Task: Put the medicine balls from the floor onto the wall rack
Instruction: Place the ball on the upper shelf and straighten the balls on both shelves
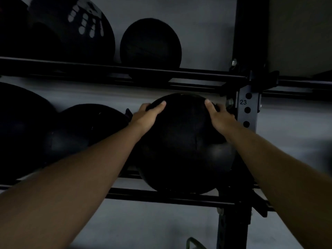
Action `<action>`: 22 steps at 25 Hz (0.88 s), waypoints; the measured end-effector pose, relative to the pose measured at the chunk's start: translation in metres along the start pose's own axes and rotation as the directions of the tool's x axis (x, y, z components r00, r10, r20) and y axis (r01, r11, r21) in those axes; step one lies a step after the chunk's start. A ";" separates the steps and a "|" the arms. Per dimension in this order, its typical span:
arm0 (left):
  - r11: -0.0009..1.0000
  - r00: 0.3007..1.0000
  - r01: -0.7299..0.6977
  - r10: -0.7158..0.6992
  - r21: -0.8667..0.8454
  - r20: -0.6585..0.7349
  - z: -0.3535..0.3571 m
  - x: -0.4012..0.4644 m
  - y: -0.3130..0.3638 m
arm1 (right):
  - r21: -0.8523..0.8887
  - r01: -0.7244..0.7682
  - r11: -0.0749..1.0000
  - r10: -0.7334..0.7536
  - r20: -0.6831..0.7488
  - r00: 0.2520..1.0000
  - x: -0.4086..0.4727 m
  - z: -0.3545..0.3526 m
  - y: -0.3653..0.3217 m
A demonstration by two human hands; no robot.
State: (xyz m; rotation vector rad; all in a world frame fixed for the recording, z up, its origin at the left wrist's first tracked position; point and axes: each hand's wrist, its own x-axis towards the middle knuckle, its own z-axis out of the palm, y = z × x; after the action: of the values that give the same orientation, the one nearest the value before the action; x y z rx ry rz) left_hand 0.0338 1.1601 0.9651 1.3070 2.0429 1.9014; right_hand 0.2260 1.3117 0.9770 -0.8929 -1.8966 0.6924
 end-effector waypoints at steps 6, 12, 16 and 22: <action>0.988 0.976 -0.152 0.145 -0.028 -0.161 0.016 -0.012 -0.016 | -0.023 0.279 0.960 -0.278 -0.182 0.943 -0.040 0.016 0.015; 0.966 0.956 -0.258 0.256 0.007 -0.146 0.011 -0.014 -0.020 | -0.078 0.320 0.944 -0.329 -0.147 0.933 -0.036 0.013 0.015; 0.917 0.974 -0.218 0.226 0.335 0.015 -0.009 -0.017 -0.012 | -0.252 0.290 0.923 -0.341 -0.186 0.922 -0.043 0.012 0.005; 0.767 0.957 -0.132 0.264 0.628 -0.121 -0.132 -0.019 -0.029 | -0.331 0.531 0.780 -0.594 -0.123 0.795 -0.079 0.090 -0.103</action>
State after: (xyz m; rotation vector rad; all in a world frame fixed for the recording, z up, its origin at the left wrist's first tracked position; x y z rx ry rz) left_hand -0.0430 1.0473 0.9630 1.5479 2.9096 1.5239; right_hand 0.1410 1.1790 0.9767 -0.4815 -1.9411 -0.0510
